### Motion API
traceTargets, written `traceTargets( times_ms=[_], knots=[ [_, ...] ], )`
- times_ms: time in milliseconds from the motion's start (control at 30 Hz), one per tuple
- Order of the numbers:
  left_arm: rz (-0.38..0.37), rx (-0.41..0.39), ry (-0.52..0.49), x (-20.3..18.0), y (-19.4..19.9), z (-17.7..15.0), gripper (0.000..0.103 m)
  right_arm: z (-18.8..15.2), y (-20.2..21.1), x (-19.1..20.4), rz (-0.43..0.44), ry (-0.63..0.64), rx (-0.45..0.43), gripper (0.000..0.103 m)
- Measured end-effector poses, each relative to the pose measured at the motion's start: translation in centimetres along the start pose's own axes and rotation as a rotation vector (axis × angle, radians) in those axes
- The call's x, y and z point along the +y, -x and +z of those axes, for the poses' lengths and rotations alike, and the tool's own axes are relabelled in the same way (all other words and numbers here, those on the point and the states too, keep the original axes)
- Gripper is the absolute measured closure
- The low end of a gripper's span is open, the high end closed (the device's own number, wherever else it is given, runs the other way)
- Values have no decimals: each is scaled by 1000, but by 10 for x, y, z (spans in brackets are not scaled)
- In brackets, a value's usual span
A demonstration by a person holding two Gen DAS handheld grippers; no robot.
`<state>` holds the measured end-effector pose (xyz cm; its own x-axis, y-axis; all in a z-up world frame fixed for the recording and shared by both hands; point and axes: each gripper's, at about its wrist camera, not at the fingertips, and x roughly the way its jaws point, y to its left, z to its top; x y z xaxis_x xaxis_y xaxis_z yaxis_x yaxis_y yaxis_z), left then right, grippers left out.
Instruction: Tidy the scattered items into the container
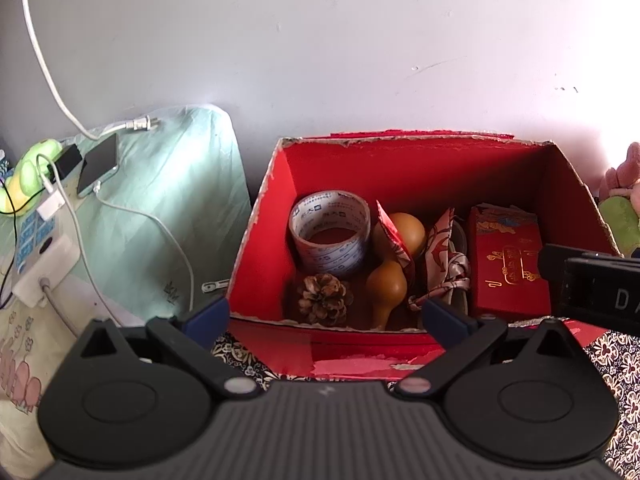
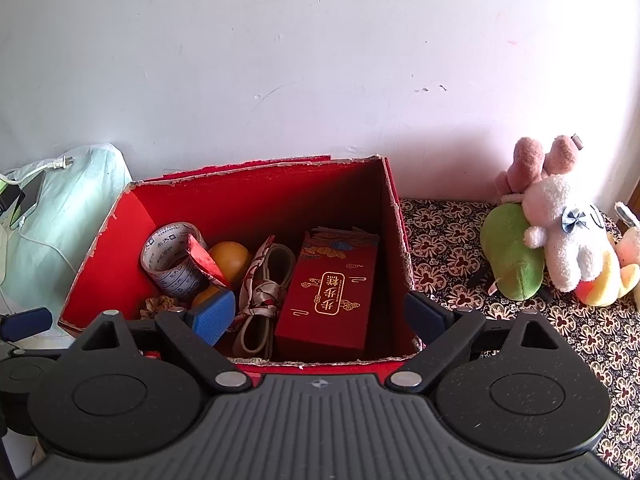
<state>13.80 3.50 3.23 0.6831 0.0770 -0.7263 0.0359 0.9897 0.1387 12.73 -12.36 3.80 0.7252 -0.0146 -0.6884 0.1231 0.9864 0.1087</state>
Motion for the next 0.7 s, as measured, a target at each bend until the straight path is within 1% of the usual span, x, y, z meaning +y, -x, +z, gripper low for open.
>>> traceTargets(
  times_ms=[367, 700],
  knots=[
    [-10, -6, -11, -3, 2, -1, 1, -6, 3, -1, 1, -1, -2, 10],
    [-12, -1, -5, -3, 11, -8, 1, -11, 19, -7, 16, -17, -34, 10]
  ],
)
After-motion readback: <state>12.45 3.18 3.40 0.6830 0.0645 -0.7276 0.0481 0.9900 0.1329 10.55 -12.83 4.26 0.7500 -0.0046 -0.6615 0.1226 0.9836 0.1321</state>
